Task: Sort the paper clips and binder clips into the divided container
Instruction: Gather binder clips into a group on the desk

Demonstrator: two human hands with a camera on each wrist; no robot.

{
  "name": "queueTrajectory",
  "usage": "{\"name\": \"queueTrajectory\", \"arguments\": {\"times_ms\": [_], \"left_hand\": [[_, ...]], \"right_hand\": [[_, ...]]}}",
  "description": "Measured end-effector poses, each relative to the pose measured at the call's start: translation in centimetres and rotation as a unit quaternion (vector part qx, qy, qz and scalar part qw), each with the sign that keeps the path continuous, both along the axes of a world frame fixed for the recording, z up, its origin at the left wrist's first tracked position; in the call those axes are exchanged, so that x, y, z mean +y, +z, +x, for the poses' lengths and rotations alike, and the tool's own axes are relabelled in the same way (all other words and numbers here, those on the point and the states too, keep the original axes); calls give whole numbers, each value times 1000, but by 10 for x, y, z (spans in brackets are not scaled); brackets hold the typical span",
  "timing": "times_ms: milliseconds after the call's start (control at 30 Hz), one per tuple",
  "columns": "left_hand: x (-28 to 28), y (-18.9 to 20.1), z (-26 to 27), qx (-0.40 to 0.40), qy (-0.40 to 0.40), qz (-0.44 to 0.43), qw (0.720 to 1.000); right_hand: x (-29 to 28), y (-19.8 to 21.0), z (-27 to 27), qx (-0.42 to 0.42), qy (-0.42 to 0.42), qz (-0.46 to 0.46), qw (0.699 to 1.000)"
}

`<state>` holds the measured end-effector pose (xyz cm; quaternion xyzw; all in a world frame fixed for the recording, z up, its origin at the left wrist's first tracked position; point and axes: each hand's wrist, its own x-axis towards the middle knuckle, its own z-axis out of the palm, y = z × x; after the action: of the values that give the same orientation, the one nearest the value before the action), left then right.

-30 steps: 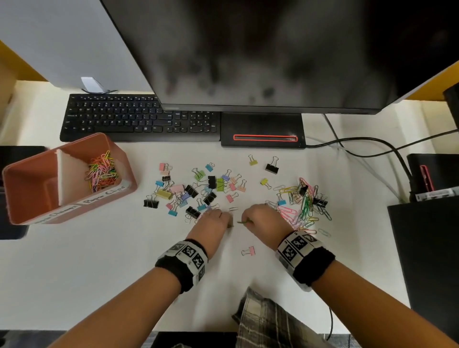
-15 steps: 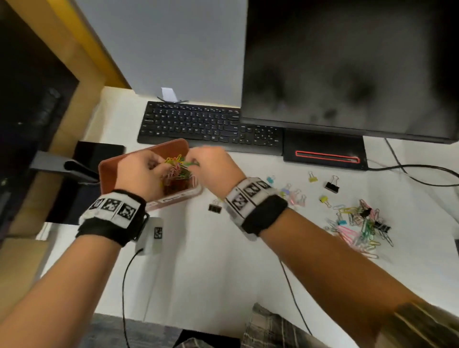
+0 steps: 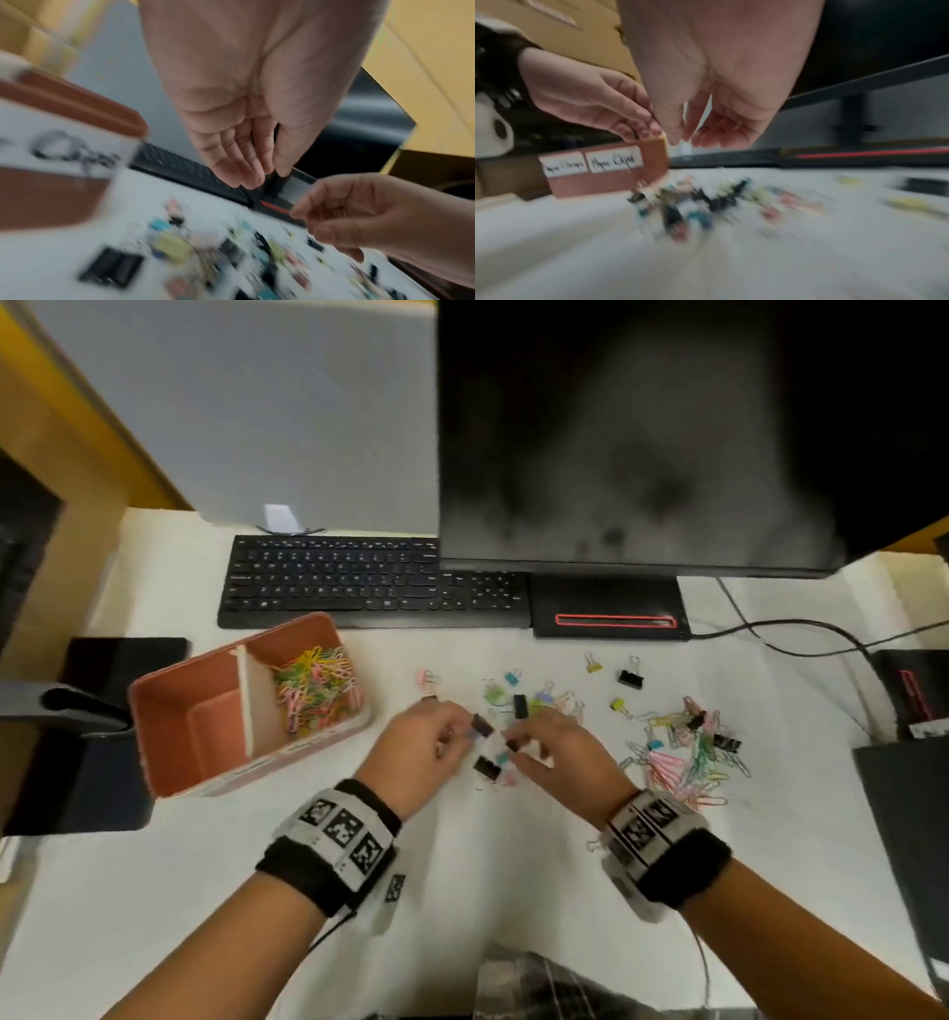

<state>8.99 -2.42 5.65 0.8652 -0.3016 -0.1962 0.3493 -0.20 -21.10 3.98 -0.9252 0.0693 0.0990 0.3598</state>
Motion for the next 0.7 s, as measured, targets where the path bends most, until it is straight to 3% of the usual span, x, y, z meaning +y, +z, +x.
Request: {"name": "queueTrajectory", "arguments": {"times_ms": [100,267,500,700], "left_hand": [[-53,-28,-31,40,-66,36,996],[-111,-64,-56,20,-106,158,982],[-138,-75,-62,-29,-53,192,980],[-145,-73,-65,2,-2,201,980]], "right_hand": [[-60,-19,-63,63,-75,-49,994],[-115,-33,-106,53,-146,-91,984],[-150,-52,-106,72,-131,-54,987],[-159,-53,-95,78,-91,-63,991]]}}
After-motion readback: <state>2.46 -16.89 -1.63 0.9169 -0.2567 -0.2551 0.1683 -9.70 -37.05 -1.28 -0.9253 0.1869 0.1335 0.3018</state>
